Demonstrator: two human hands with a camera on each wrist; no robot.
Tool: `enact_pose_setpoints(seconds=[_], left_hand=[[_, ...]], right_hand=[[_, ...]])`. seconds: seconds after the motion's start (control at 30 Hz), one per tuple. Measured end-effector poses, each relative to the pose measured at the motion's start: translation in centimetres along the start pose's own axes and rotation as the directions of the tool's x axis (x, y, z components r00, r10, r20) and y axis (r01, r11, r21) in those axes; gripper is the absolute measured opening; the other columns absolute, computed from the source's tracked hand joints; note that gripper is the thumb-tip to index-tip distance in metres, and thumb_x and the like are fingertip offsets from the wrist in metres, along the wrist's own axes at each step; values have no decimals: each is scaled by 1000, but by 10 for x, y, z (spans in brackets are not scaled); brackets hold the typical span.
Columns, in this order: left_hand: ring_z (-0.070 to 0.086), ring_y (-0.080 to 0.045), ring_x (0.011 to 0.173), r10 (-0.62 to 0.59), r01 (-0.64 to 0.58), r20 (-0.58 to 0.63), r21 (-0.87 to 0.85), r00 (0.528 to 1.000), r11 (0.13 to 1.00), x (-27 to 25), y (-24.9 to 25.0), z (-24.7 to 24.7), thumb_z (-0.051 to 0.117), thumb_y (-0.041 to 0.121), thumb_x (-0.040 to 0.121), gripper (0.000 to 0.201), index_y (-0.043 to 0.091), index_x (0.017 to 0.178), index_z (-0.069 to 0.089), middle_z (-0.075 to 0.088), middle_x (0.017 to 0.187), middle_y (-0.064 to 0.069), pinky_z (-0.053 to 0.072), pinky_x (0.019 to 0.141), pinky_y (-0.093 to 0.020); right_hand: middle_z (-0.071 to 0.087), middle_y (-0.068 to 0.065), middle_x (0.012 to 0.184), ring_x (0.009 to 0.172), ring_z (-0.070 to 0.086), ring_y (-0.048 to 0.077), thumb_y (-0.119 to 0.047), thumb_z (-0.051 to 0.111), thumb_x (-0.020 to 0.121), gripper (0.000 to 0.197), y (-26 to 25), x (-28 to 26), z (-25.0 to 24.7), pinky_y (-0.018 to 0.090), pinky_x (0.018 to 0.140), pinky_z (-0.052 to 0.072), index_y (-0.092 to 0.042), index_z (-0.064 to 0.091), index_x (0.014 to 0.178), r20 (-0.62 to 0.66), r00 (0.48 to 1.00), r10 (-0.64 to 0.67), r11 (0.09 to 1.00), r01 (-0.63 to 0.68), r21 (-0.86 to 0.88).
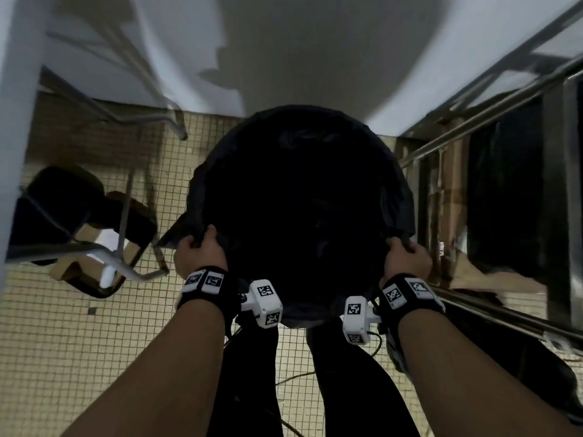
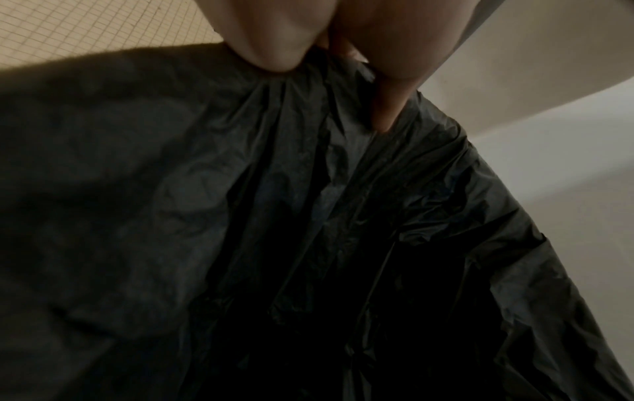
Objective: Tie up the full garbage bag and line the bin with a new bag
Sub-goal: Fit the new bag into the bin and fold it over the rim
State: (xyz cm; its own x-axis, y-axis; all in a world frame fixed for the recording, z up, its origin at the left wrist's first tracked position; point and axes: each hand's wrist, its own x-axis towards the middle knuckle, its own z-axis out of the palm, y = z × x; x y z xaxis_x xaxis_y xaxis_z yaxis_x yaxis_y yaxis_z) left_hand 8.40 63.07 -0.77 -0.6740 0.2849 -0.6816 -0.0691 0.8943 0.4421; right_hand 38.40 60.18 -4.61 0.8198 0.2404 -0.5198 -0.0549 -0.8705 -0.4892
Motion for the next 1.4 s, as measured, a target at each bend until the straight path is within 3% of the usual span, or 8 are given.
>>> enact_pose_setpoints(seconds=[0.13,0.27,0.5,0.7,1.0,1.07,1.23,1.4], left_hand=[[62,-24,107,46,-50,-83,-40,995,998,25,-6,29,68,44,91,47,11,125,65,66,117,-5,38,81,-27],[62,-27,113,66,-71,-88,-50,994,996,46,-7,51,68,44,91,48,10,125,65,68,122,-9,40,85,-27],[56,-27,121,113,-115,-123,-12,986,993,58,14,75,63,47,94,50,14,132,61,63,131,-9,28,78,-21],[61,-28,113,120,-137,-131,-126,984,983,79,47,99,69,41,92,49,9,128,62,65,124,-10,40,83,-28],[63,-29,103,110,-131,-147,-141,983,981,75,59,122,71,36,90,43,4,117,68,68,105,-8,41,78,-29],[63,-25,97,126,-146,-134,-143,983,979,77,66,126,73,38,88,40,7,113,70,65,97,-2,41,79,-28],[66,-29,101,149,-157,-73,-121,986,980,89,96,143,73,43,86,42,9,111,72,72,107,-9,50,88,-34],[67,-29,94,166,-177,-96,-115,981,978,93,105,154,71,43,87,42,5,105,71,72,103,-11,43,75,-31]], right_hand=[[72,4,99,91,68,28,-41,70,68,33,7,21,29,43,84,58,-25,71,98,-50,999,-7,999,9,32],[71,10,103,91,67,29,-32,72,73,33,8,41,51,41,83,58,-16,70,103,-72,997,-29,996,35,81],[67,1,87,80,65,26,-35,72,75,22,-1,72,78,32,71,50,-25,63,92,-52,997,-51,987,58,147],[62,-12,71,64,61,9,-28,73,72,15,-37,87,100,27,66,48,-28,58,70,-84,994,-72,965,90,245],[57,-18,73,62,53,-6,-24,75,73,20,-65,107,101,14,52,38,-31,56,75,-96,988,-120,948,143,283],[56,-18,72,61,54,-4,-23,75,74,20,-70,111,102,16,56,43,-31,59,84,-98,985,-141,947,164,275],[66,2,86,75,63,21,-23,73,80,24,-99,122,105,32,72,52,-16,69,103,-83,982,-169,961,183,209],[68,6,82,72,63,26,-21,71,77,13,-116,128,110,32,65,51,-15,66,87,-65,984,-167,962,177,209]])
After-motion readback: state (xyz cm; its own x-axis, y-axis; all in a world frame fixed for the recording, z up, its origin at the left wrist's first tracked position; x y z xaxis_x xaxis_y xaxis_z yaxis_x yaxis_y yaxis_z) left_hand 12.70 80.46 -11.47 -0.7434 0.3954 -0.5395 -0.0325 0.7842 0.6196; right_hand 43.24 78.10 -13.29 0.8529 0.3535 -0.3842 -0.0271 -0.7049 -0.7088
